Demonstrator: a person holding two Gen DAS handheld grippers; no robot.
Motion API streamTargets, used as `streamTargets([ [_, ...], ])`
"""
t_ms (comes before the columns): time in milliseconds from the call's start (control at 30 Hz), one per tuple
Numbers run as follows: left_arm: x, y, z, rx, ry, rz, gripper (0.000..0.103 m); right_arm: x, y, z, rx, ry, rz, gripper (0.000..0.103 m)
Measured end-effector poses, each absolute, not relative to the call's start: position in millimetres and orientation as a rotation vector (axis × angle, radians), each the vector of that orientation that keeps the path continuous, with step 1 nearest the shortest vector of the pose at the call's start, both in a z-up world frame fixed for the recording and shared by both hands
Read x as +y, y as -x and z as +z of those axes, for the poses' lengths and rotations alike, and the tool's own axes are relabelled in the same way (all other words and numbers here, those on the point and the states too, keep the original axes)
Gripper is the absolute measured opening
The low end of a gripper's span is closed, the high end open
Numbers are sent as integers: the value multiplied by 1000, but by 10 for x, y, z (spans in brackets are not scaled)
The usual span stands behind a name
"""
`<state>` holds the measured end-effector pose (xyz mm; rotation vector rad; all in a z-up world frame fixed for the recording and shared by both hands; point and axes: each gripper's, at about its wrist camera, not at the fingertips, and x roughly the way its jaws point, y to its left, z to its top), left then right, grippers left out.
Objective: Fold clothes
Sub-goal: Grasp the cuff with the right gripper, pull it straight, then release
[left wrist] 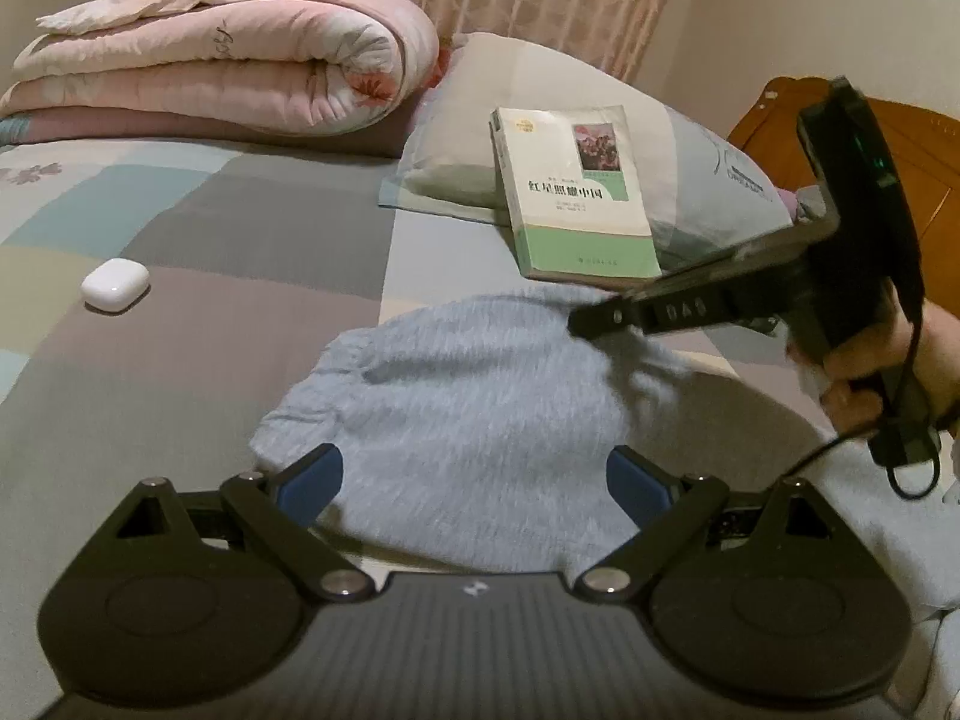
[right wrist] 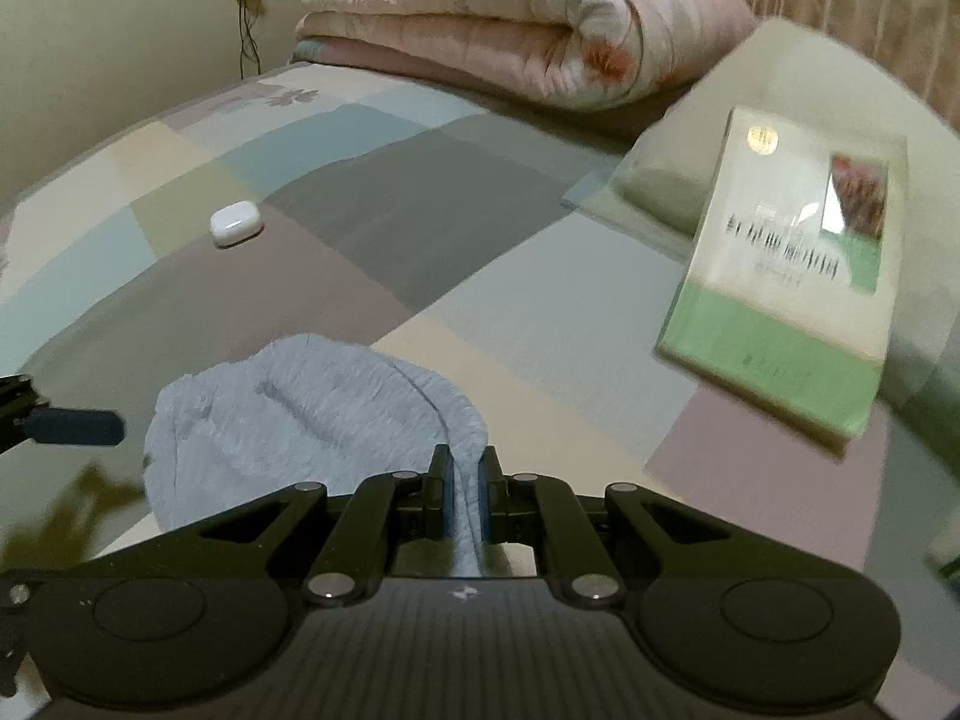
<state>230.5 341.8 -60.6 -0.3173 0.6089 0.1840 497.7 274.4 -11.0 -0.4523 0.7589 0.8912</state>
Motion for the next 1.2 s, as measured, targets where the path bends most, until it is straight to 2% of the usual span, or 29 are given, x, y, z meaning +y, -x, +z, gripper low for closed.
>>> streamTargets([
  [233, 3435, -2279, -590, 592, 331, 170, 95, 2767, -5222, -22, 705, 482, 777, 11],
  [433, 3449, -2270, -588, 593, 333, 176, 95, 2824, -5100, -93, 737, 471, 870, 22],
  [533, 3441, -2246, -554, 581, 333, 165, 95, 2870, -4946, -131, 748, 474, 959, 38],
  [567, 3436, -2232, -538, 575, 332, 156, 95, 2886, -4895, -144, 751, 475, 989, 48],
  [600, 3432, -2218, -522, 569, 331, 147, 95, 2901, -4843, -156, 755, 476, 1018, 53],
  [733, 3380, -2199, -486, 585, 299, 105, 96, 3031, -4671, -413, 823, 502, 1109, 53],
  [833, 3327, -2211, -495, 594, 275, 83, 96, 3060, -4700, -521, 842, 493, 1100, 51],
  [900, 3292, -2222, -512, 608, 262, 68, 96, 3072, -4717, -581, 878, 483, 1117, 34],
  [1033, 3202, -2266, -561, 650, 220, 48, 96, 3142, -4655, -649, 867, 547, 1101, 30],
  [1100, 3169, -2277, -571, 660, 205, 50, 96, 3160, -4636, -633, 864, 540, 1093, 8],
  [1200, 3155, -2268, -558, 654, 208, 41, 96, 3141, -4646, -600, 906, 489, 1130, 7],
])
